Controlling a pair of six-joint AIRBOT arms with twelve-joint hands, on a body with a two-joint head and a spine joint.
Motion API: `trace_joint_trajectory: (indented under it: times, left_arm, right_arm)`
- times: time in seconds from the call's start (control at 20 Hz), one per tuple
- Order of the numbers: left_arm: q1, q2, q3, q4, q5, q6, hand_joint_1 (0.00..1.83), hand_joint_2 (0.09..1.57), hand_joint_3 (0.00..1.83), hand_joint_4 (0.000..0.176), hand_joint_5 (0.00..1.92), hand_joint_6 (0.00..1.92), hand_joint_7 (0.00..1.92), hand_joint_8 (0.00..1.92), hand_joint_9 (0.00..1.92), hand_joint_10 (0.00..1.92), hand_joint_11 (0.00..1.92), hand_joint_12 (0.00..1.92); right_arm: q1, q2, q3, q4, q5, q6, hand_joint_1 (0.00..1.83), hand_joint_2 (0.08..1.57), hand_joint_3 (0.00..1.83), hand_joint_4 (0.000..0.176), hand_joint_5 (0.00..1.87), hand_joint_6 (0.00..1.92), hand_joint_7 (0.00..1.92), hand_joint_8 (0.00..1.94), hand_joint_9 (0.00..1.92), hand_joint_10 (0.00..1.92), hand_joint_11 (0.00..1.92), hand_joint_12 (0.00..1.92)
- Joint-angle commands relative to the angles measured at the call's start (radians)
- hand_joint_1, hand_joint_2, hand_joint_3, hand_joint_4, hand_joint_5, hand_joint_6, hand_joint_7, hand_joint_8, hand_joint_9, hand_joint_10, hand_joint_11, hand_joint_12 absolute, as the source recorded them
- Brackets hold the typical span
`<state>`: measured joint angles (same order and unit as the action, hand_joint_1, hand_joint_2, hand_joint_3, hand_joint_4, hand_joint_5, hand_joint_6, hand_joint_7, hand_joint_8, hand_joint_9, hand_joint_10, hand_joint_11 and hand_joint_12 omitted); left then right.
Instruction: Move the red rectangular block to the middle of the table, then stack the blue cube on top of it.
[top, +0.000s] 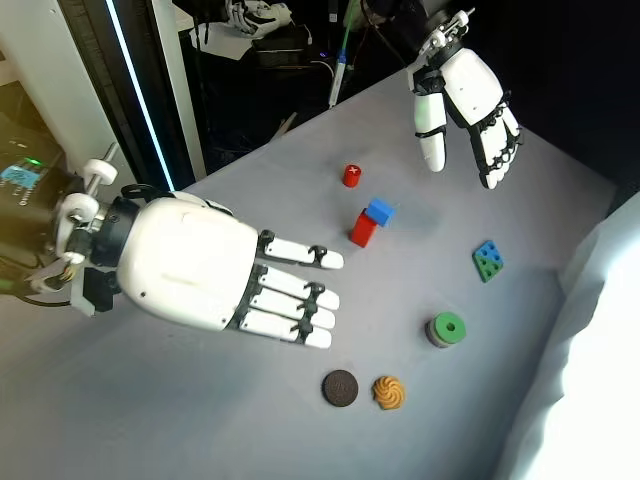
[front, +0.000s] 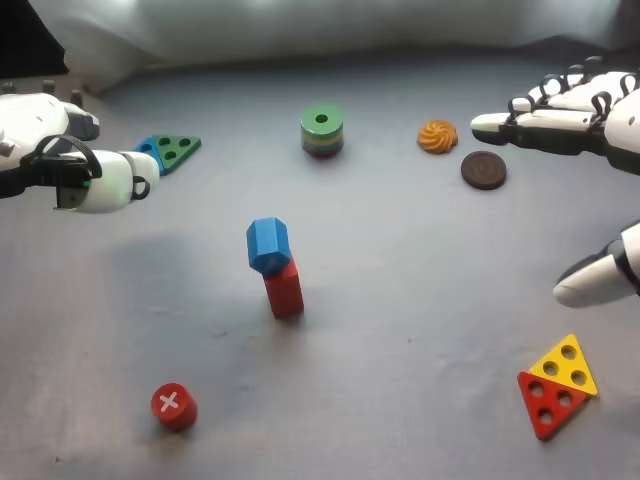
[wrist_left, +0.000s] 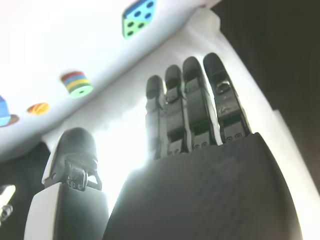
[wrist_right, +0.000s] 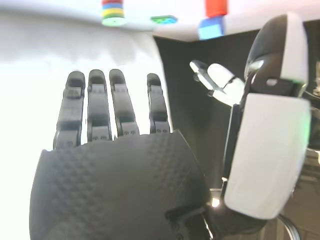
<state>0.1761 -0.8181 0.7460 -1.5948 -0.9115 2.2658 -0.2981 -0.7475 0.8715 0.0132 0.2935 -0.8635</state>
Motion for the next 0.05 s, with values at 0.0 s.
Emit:
trace_joint_trajectory:
  times: [0.0]
  left_arm:
    - [-0.013,0.017,0.004,0.066,-0.044,0.000,0.08,1.32,0.00,0.000,0.32,0.00,0.30,0.00,0.27,0.00,0.00,0.61]
  right_arm:
    - [0.013,0.013,-0.003,-0.020,0.115,0.008,0.68,0.79,0.00,0.000,0.00,0.00,0.00,0.00,0.00,0.00,0.00,0.00]
